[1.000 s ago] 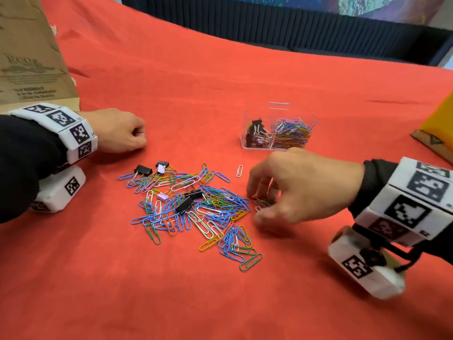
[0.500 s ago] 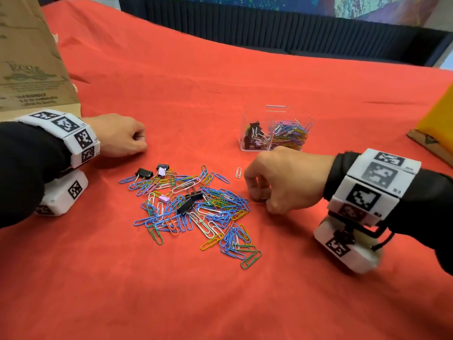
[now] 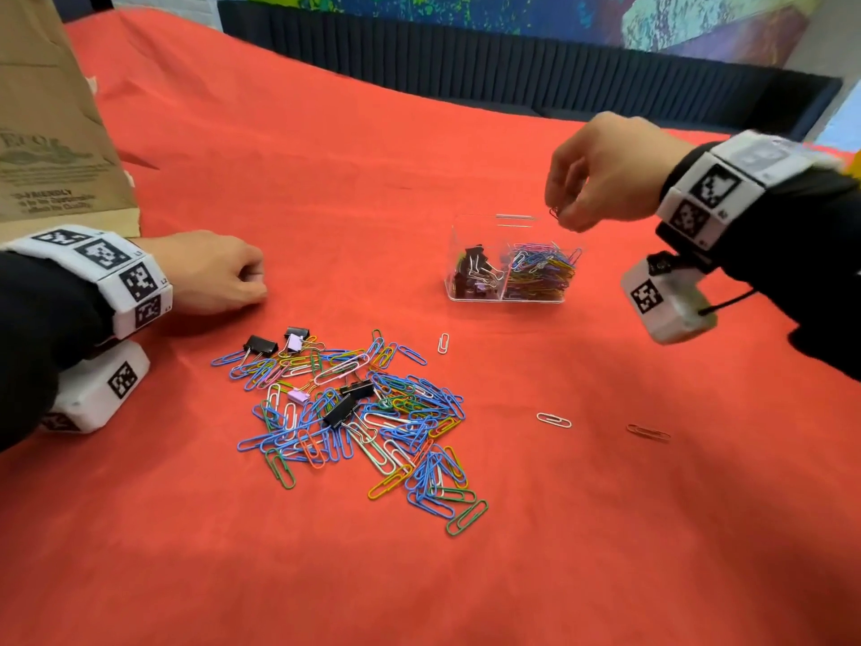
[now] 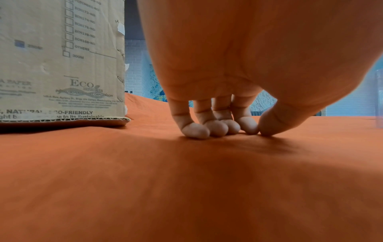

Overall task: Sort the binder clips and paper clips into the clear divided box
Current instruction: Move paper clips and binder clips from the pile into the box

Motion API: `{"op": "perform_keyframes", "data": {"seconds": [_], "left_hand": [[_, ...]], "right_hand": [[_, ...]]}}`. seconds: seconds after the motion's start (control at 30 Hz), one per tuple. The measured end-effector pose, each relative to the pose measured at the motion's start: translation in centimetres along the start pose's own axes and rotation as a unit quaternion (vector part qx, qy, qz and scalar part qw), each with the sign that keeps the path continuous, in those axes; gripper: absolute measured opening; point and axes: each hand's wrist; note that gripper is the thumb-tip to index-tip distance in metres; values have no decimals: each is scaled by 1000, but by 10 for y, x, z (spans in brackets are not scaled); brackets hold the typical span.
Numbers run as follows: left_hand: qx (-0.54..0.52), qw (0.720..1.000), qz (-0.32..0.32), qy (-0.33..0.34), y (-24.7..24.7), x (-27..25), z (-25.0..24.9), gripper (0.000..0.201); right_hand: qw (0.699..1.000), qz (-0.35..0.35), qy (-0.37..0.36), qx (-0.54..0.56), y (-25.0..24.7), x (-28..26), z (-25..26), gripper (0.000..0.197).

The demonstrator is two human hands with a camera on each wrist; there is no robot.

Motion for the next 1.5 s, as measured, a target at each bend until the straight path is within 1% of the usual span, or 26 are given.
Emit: {"op": "perform_keyframes", "data": {"seconds": [0.13, 0.23, 0.3, 0.33, 0.37, 0.4, 0.43, 0.5, 0.53, 0.57, 0.6, 0.63, 0.7, 0.73, 0.8, 0.83, 0.9, 0.97, 1.0, 1.1, 1.17, 1.23, 1.3, 1.37, 1.43, 1.5], "left_hand": [[-5, 1000, 3, -2, -1, 0, 1, 19], [-6, 1000, 2, -1, -1, 1, 2, 19], [-6, 1000, 2, 0, -1, 2, 3, 18], [-6, 1000, 3, 0, 0, 2, 3, 19], [-5, 1000, 4, 1, 0, 3, 4, 19], [-5, 1000, 4, 1, 1, 3, 4, 19], [-5, 1000, 4, 1, 1, 4, 5, 19], [-6, 1000, 4, 3, 2, 5, 6, 20], [-5, 1000, 2, 4, 2, 6, 7, 20], [-4, 1000, 1, 2, 3, 6, 8, 21], [-3, 1000, 0, 0, 3, 6, 8, 21], [-2, 1000, -1, -1, 4, 7, 9, 21], [-1, 1000, -4, 0, 5, 8, 10, 21], [-1, 1000, -5, 1, 5, 8, 10, 21], [-1, 1000, -7, 0, 5, 7, 9, 21], [0, 1000, -8, -2, 5, 6, 8, 21], [4, 1000, -14, -5, 5, 5, 5, 21], [7, 1000, -14, -11, 3, 3, 4, 21], [6, 1000, -11, -15, 3, 2, 3, 22], [4, 1000, -5, -20, 0, 0, 0, 21], [2, 1000, -2, -23, -1, -2, -1, 21], [2, 1000, -2, -26, -1, -3, -1, 21], [1, 1000, 0, -27, -2, -3, 0, 21], [-1, 1000, -1, -25, -2, -3, 0, 21], [-2, 1000, -1, -23, -3, -4, -1, 22], [-1, 1000, -2, -23, -2, -4, -1, 22]], "right_hand": [[999, 14, -8, 33, 18, 5, -5, 19], [997, -6, -16, 82, 19, 1, -8, 19], [997, -35, -37, 61, 13, -6, -10, 17], [997, -30, -48, 48, 10, -12, -10, 17], [997, -1, -60, 42, 7, -19, -9, 17], [995, 52, -71, 42, 6, -29, -7, 18], [989, 119, -80, 43, 7, -40, -6, 18], [963, 253, -84, 29, 13, -64, -4, 17], [949, 305, -84, 9, 16, -75, -3, 17], [936, 343, -82, -16, 20, -85, -3, 17], [926, 367, -80, -42, 22, -95, -4, 20], [921, 375, -82, -70, 24, -103, -5, 24], [921, 353, -100, -132, 25, -118, -2, 28], [923, 333, -113, -157, 26, -124, 1, 25], [927, 305, -134, -171, 29, -133, 6, 15], [928, 303, -138, -165, 31, -136, 8, 13], [928, 313, -135, -150, 33, -139, 12, 19], [929, 313, -141, -138, 34, -139, 17, 18], [934, 300, -150, -125, 34, -136, 21, 16], [955, 232, -179, -55, 35, -125, 32, 16], [957, 221, -183, -27, 38, -120, 37, 18], [953, 233, -189, -33, 41, -120, 40, 20], [950, 242, -195, -43, 40, -123, 43, 17], [949, 233, -206, -57, 40, -127, 46, 14], [951, 214, -211, -74, 44, -132, 50, 17], [951, 211, -208, -86, 49, -135, 53, 22]]}}
Point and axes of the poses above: each hand's wrist, its own x-axis towards the middle knuckle, its own y-axis out of the palm, z = x × y, and after that the axes turned 2 degrees about -y, right-handed
